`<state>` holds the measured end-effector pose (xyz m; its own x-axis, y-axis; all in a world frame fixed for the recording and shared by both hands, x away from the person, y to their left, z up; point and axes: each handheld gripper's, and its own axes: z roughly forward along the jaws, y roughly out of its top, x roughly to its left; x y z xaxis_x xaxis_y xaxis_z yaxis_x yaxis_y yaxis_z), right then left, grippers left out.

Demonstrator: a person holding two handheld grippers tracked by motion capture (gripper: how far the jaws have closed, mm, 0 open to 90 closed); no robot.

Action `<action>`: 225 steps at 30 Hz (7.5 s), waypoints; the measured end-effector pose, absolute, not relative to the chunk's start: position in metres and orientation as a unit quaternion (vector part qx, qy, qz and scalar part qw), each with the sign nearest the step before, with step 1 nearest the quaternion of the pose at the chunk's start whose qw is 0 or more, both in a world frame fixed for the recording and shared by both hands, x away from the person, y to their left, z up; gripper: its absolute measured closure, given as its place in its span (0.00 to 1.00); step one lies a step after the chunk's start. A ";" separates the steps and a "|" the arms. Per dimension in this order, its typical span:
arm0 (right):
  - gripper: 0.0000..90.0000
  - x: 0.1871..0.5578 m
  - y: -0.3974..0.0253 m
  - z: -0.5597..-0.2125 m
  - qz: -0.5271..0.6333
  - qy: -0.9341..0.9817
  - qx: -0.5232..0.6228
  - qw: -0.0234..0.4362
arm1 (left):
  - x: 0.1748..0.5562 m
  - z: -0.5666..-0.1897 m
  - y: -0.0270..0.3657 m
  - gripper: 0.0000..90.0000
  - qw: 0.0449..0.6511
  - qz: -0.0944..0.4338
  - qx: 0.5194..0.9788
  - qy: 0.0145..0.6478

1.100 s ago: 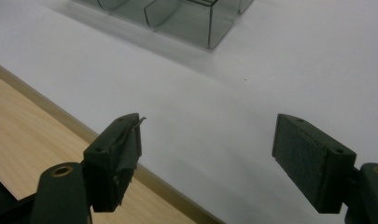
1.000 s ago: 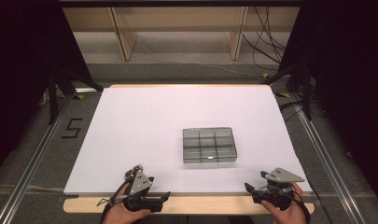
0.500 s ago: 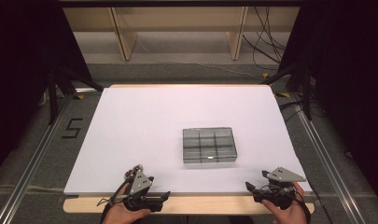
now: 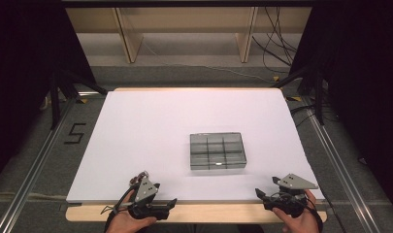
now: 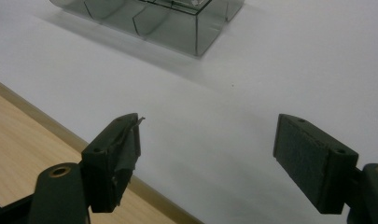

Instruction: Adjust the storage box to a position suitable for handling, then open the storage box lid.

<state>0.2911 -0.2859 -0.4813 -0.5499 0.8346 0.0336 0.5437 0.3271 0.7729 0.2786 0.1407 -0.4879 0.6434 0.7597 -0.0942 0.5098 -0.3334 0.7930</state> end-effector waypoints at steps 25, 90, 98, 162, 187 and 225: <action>0.66 0.346 -0.289 -0.465 0.405 0.782 0.425 0.208 | 0.331 -0.476 0.116 0.69 0.426 0.160 0.804 0.383; 1.00 0.381 -0.237 -0.487 0.398 0.805 0.421 0.132 | 0.363 -0.497 0.100 0.99 0.388 0.172 0.817 0.391; 1.00 0.371 -0.231 -0.489 0.394 0.812 0.413 0.122 | 0.354 -0.497 0.107 0.99 0.383 0.173 0.817 0.394; 0.96 0.330 -0.235 -0.477 0.408 0.816 0.386 0.136 | 0.314 -0.486 0.137 0.68 0.400 0.160 0.804 0.409; 0.94 0.307 -0.237 -0.474 0.426 0.816 0.368 0.131 | 0.289 -0.482 0.148 0.32 0.437 0.132 0.797 0.395; 1.00 0.306 -0.222 -0.469 0.429 0.828 0.329 0.147 | 0.284 -0.486 0.144 0.30 0.449 0.125 0.797 0.385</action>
<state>0.3061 -0.2220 -0.4692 -0.7396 0.6719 0.0390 0.4189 0.4143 0.8080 0.2842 0.1442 -0.4856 0.6729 0.7252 -0.1458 0.5009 -0.3017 0.8112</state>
